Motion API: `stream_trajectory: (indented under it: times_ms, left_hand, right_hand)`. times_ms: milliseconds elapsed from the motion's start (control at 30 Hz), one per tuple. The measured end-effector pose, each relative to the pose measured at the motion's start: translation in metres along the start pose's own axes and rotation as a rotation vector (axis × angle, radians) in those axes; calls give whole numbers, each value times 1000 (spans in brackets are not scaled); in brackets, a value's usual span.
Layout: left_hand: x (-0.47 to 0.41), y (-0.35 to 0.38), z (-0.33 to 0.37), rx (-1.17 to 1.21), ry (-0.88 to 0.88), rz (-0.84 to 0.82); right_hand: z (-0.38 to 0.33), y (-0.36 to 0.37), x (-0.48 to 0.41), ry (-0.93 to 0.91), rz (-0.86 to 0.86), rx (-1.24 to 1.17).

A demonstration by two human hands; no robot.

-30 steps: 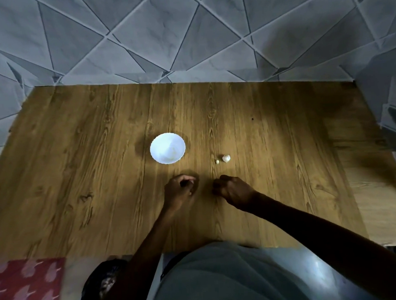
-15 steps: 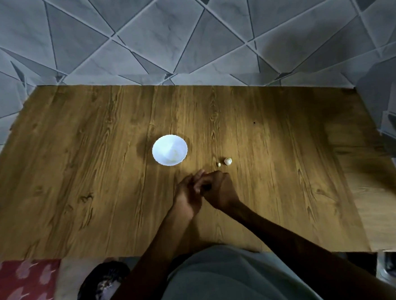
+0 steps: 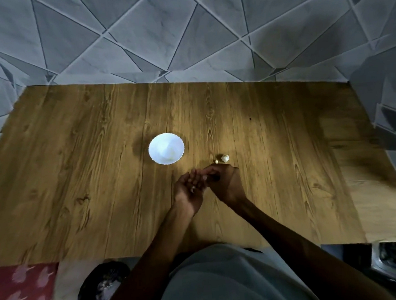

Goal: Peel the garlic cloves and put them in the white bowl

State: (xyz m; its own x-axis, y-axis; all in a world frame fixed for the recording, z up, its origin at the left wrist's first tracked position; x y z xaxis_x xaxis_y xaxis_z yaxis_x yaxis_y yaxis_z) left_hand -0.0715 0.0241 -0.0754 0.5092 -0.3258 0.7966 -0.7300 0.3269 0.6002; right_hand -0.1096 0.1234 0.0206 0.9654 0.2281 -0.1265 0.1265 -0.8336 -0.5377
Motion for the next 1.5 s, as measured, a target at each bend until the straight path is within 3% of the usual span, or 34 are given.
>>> stream_trajectory:
  times_ms: [333,567,800,967,1200,1367,1500]
  left_hand:
    - [22,-16,21,-20,122,-9]
    - [59,-55,31,141,211,7]
    - [121,-127,56,344,347,-11]
    - [184,-217,82,535,453,-15]
    - [233,-404,128,726,554,78]
    - [188,-558,162,772,498,175]
    - [96,-680,188,812,450,221]
  right_hand:
    - [30,-28,15,49,26,20]
    - [18,16,33,165,-152,-211]
    - [-75,117,53,-1,-431,-330]
    - [-139,219,101,-71,-681,-371]
    - [-198,382,203,-132,-933,-414]
    - [-145,513,279,19,-941,-438]
    - [-62,620,339,85,-948,-451]
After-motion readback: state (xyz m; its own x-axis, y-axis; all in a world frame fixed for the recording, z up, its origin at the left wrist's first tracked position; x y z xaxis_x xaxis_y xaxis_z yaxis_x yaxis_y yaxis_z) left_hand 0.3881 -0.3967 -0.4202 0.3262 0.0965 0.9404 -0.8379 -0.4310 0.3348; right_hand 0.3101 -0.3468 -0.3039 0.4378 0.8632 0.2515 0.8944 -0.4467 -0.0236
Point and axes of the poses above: each hand's wrist, its own x-axis away from the middle knuckle, its own y-axis out of the palm, z = x × y, the point moved 9 cm from there along -x, towards the middle knuckle, and after that the axes turned 14 degrees about -y, right-handed, at the moved point
